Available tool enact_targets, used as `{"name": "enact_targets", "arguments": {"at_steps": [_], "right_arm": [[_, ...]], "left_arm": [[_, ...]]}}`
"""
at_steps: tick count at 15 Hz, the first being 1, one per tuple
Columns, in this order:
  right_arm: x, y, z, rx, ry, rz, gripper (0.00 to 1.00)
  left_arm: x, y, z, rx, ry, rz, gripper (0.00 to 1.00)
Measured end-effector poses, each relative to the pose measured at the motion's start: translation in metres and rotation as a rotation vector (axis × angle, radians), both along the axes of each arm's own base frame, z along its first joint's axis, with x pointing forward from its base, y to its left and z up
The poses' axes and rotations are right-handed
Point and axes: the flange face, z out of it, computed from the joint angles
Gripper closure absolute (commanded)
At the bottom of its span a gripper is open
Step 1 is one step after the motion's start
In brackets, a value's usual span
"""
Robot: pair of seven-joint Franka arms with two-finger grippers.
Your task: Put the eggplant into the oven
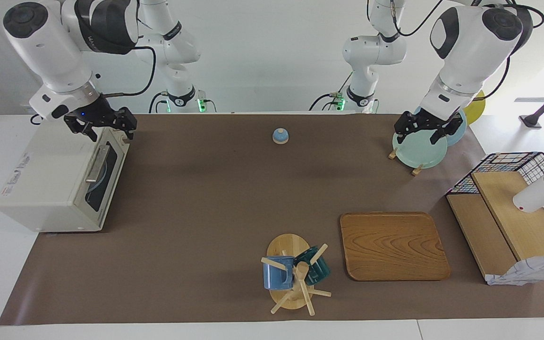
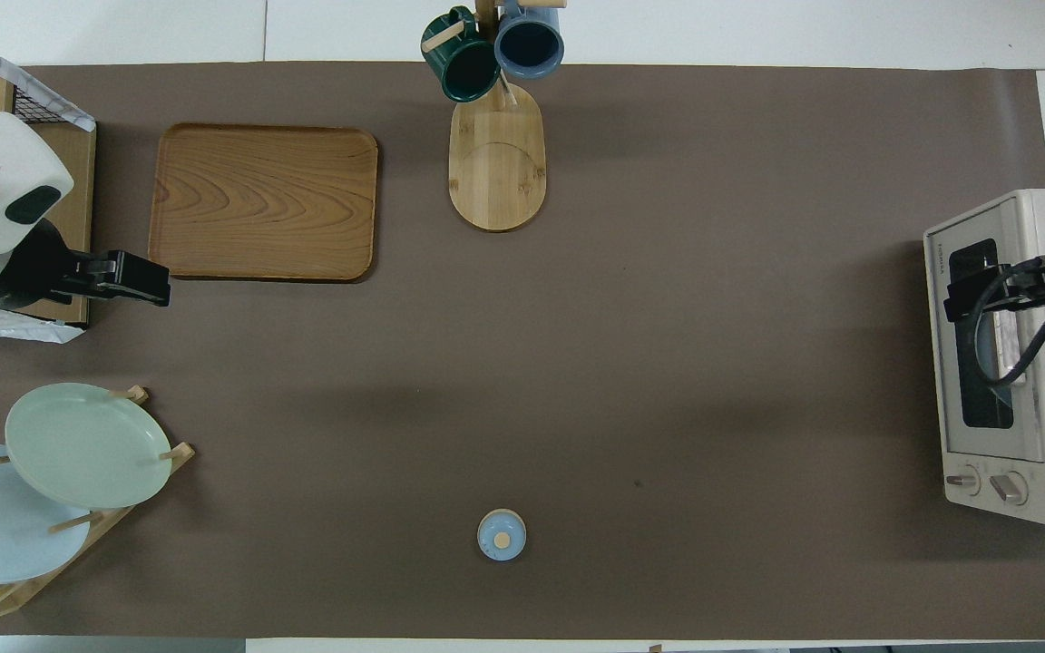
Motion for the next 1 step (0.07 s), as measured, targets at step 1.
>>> {"name": "enact_targets", "arguments": {"at_steps": [1], "right_arm": [[0.0000, 0.0000, 0.0000, 0.000, 0.000, 0.000, 0.00]], "left_arm": [[0.0000, 0.0000, 0.0000, 0.000, 0.000, 0.000, 0.00]]}}
